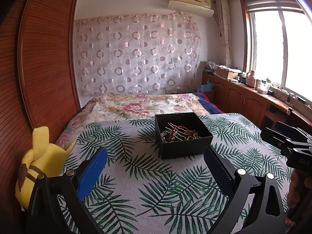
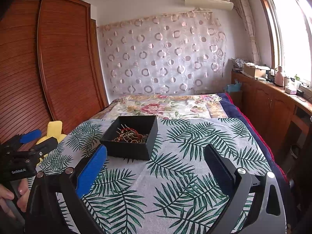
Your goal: Organize jewelry
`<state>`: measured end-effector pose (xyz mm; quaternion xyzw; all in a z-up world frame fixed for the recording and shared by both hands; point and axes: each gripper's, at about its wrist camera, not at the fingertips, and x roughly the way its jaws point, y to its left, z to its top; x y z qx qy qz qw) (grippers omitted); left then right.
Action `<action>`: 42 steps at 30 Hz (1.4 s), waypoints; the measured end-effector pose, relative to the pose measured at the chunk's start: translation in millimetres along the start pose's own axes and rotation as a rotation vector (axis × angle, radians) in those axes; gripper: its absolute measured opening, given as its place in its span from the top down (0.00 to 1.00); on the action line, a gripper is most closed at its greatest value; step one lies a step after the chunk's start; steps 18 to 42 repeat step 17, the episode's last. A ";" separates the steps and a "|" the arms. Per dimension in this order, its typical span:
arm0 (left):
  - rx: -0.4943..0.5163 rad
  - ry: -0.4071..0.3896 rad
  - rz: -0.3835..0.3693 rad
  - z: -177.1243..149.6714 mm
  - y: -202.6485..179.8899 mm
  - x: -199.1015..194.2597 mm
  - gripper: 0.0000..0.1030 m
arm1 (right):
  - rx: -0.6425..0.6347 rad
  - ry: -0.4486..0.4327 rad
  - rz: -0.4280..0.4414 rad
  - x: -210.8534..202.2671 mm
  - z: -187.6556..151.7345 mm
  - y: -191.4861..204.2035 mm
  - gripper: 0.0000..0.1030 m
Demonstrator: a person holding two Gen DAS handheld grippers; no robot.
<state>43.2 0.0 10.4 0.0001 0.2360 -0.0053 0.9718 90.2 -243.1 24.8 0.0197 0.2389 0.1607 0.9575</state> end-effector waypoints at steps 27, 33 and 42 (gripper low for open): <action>-0.001 -0.002 0.003 0.3 0.8 -0.5 0.07 | 0.001 0.001 0.001 0.0 -0.5 1.3 0.02; -0.001 -0.002 0.003 0.3 0.8 -0.5 0.07 | 0.001 0.001 0.001 0.0 -0.5 1.3 0.02; -0.001 -0.002 0.003 0.3 0.8 -0.5 0.07 | 0.001 0.001 0.001 0.0 -0.5 1.3 0.02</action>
